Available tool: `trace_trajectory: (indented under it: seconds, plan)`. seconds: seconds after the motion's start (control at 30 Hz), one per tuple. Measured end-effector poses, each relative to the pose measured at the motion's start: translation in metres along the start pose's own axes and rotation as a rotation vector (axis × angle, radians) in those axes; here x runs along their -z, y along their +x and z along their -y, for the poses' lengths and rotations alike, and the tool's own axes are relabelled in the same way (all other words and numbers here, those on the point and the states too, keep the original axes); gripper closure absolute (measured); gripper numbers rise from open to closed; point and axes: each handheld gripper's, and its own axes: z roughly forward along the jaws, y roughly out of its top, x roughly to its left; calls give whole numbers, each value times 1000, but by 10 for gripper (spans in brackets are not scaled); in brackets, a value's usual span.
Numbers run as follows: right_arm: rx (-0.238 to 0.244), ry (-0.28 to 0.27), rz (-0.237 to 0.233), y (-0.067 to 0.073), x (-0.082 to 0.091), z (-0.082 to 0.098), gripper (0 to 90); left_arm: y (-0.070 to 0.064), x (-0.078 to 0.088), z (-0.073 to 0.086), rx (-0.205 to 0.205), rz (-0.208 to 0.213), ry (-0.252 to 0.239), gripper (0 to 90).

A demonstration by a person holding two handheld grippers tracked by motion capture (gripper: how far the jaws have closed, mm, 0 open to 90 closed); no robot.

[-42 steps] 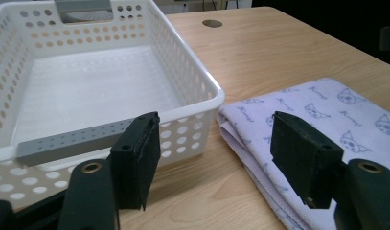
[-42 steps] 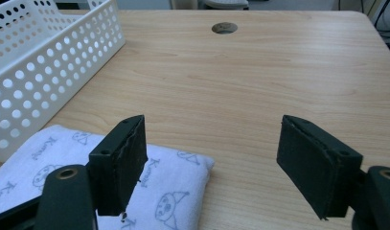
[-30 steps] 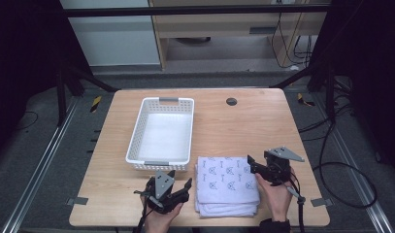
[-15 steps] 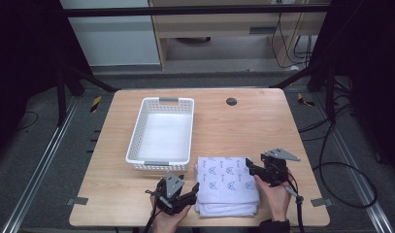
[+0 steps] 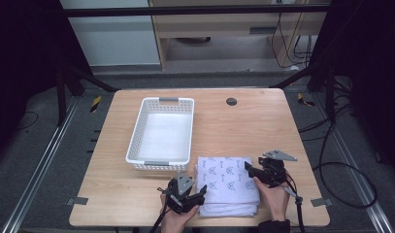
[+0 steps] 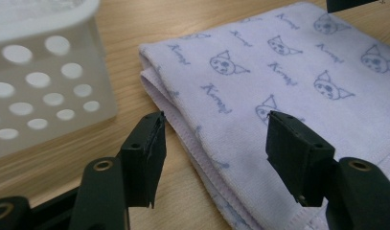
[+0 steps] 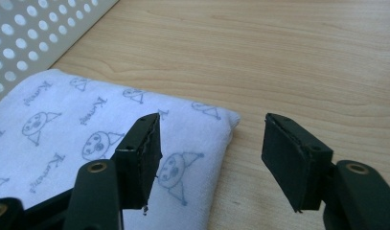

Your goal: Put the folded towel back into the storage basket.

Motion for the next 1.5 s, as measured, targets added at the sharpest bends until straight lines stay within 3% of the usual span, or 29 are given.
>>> trace_trajectory:
  seconds: [0.2, 0.6, 1.03, 1.17, 1.33, 1.5]
  plan:
    - [12, 18, -17, -1, -6, 6, 434, -4, -10, 3, 0, 6, 39, 371]
    - [25, 66, -29, 2, -15, 12, 502, -3, -18, 5, 1, 13, 59, 328]
    - [22, 83, -35, 3, -21, 15, 540, 0, -22, 6, 54, 46, 72, 338]
    - [-15, 80, -71, -1, -22, 17, 569, -2, -22, 6, 54, 51, 69, 372]
    - [-20, 79, -87, 0, -22, 17, 618, -3, -22, 4, 64, 63, 81, 441]
    - [-30, 80, -99, 1, -21, 17, 679, -5, -22, 3, 64, 94, 86, 572]
